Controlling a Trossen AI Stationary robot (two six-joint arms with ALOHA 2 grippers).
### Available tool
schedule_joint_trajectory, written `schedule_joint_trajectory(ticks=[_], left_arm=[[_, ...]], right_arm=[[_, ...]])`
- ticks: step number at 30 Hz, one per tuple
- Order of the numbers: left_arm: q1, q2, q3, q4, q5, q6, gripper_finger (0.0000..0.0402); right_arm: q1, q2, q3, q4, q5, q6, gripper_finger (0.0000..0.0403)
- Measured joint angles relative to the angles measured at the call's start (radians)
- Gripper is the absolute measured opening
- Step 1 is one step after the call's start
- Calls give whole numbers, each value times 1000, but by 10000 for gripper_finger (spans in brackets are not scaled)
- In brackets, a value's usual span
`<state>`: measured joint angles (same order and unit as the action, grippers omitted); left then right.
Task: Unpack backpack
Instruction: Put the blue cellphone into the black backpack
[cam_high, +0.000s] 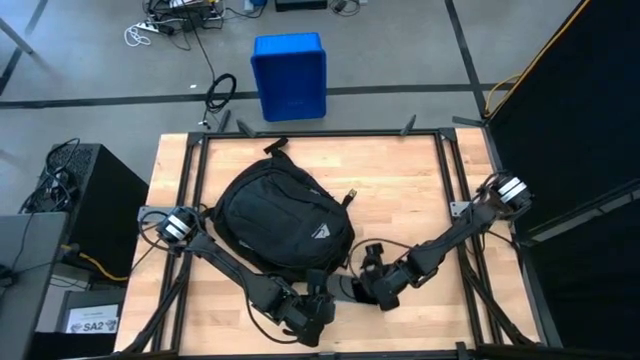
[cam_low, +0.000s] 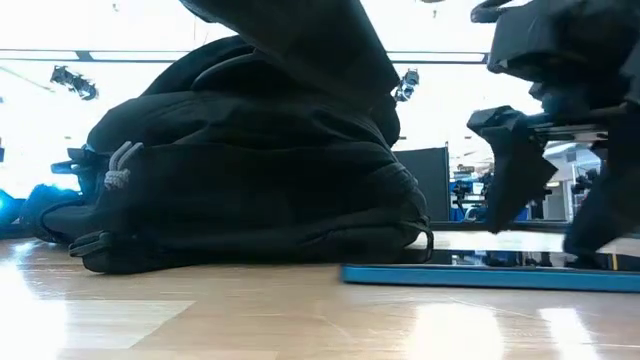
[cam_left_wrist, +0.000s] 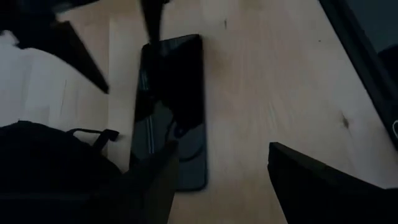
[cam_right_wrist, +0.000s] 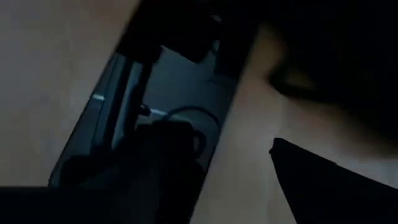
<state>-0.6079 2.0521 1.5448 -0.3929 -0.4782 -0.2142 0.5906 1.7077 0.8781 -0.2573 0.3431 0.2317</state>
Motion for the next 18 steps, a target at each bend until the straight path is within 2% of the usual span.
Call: schedule_joint_trajectory(ticks=[4, 6, 10, 15, 18], left_arm=[[0, 0, 0, 0, 0, -3, 214], [0, 0, 0, 1, 0, -3, 214], [4, 0, 0, 2, 0, -2, 214], [6, 1, 0, 5, 0, -2, 214], [6, 1, 0, 7, 0, -2, 214]], right_arm=[[-16, -74, 2, 17, -8, 56, 259], [-20, -82, 3, 45, -80, 60, 269], [-22, -61, 3, 121, -213, 54, 309], [-36, -1, 2, 127, -229, 56, 382], [-52, 30, 2, 126, -236, 75, 392]])
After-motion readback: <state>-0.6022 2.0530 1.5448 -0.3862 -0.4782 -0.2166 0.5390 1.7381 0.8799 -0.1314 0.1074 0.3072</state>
